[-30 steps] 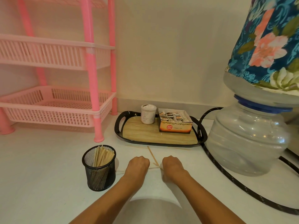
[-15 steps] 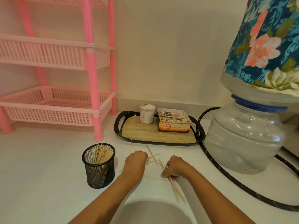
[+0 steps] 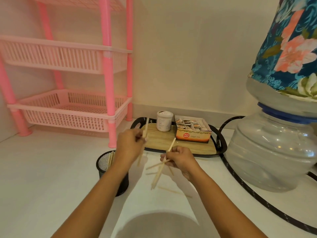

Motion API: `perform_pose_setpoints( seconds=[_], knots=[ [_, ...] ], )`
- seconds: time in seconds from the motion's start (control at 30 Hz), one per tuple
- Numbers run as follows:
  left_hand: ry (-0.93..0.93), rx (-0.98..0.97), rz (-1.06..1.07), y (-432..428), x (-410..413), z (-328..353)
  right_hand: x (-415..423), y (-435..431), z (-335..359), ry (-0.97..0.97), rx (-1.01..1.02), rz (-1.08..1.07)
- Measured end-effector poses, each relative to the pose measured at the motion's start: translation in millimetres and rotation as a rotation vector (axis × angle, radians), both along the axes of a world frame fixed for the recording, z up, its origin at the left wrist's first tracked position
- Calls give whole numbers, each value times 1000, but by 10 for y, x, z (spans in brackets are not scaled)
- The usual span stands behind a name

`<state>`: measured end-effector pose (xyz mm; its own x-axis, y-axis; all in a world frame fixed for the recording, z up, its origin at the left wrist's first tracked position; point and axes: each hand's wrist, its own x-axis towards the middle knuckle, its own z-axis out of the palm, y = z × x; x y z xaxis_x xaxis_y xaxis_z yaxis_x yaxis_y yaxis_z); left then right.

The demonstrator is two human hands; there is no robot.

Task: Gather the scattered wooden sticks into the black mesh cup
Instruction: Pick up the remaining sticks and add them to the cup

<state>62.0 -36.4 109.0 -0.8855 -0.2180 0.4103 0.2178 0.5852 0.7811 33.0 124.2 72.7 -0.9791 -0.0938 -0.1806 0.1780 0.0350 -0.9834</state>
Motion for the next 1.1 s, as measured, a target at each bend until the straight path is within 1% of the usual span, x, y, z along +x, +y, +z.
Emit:
perform_pose_setpoints(
  seconds=[0.17, 0.23, 0.3, 0.37, 0.43, 0.57, 0.63, 0.77, 0.93, 1.03, 1.1],
  knots=[
    [54, 52, 132, -453, 78, 207, 20, -373, 174, 103, -230, -14],
    [73, 94, 156, -563, 102, 256, 18, -503, 228, 154, -272, -16],
    [90, 94, 182, -624, 111, 272, 22, -618, 263, 208, -286, -9],
    [90, 54, 211, -661, 114, 253, 36, -736, 258, 254, -238, 11],
    [61, 30, 225, -678, 102, 192, 58, -841, 217, 293, -132, 37],
    [-59, -15, 249, -681, 88, -7, 79, -1006, 62, 413, 117, 62],
    [-111, -42, 261, -684, 81, -104, 85, -1046, -10, 454, 207, 57],
    [-179, -72, 288, -709, 62, -218, 99, -1028, -120, 447, 228, 57],
    [-197, -101, 321, -724, 43, -239, 86, -920, -191, 441, 245, 36],
    [-173, -142, 335, -687, 36, -257, 85, -868, -241, 398, 234, 21],
    [-121, -166, 332, -618, 38, -257, 88, -817, -290, 369, 238, 10]
  ],
)
